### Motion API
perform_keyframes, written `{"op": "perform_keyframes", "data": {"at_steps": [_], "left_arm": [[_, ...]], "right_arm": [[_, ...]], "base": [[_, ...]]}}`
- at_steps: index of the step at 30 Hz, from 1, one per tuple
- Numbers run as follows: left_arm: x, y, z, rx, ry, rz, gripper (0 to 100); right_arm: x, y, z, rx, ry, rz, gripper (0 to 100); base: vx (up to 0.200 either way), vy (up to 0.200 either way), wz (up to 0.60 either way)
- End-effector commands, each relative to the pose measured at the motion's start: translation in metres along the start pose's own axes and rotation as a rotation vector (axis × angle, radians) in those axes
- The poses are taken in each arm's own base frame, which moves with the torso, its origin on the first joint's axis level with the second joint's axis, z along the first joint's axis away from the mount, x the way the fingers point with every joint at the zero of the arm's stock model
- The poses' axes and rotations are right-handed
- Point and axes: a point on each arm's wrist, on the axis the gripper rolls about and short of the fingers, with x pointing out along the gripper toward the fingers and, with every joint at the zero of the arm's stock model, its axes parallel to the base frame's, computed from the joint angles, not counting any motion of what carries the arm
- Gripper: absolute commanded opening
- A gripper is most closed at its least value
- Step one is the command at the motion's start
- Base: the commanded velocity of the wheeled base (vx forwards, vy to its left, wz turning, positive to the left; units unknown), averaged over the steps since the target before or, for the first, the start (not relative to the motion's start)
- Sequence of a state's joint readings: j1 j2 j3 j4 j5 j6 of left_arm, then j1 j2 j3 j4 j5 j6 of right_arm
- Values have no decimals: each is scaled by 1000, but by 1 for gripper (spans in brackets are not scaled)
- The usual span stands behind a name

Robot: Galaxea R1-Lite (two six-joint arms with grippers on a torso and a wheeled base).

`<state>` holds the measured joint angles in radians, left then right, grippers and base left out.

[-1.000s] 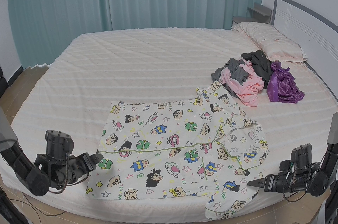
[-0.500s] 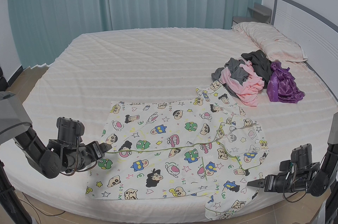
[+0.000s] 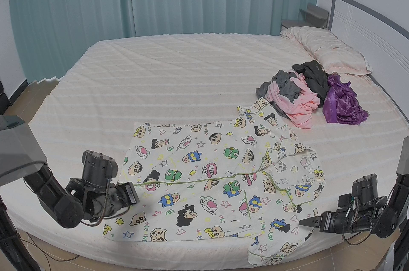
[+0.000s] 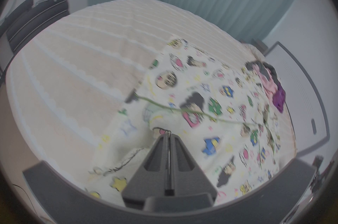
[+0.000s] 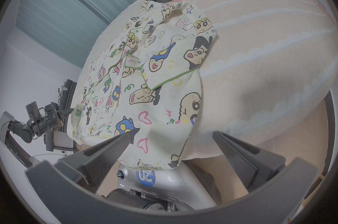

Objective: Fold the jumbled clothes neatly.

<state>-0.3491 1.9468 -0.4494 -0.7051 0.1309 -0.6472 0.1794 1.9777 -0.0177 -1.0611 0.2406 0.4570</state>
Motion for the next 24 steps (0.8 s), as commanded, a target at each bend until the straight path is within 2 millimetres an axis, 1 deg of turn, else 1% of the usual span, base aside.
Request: {"op": "perform_keyframes", "data": {"at_steps": [1,2,3,4,15,24], "left_arm": [[-14,-16,-22,73,41,-53,0],[-14,-16,-22,73,41,-53,0],[-14,-18,-29,94,55,-45,0],[-14,-19,-32,102,59,-43,0],[-7,-23,-49,135,114,-30,0],[-13,-28,-62,162,146,-51,0]], "right_arm": [[-2,-1,-5,2,18,-6,100],[-2,-1,-5,2,18,-6,100],[-2,-1,-5,2,18,-6,100],[-2,-1,-5,2,18,-6,100],[-2,-1,-5,3,20,-8,100],[-1,-1,-5,3,20,-8,100]], "base": [[0,0,0],[0,0,0],[0,0,0],[0,0,0],[0,0,0],[0,0,0]]}}
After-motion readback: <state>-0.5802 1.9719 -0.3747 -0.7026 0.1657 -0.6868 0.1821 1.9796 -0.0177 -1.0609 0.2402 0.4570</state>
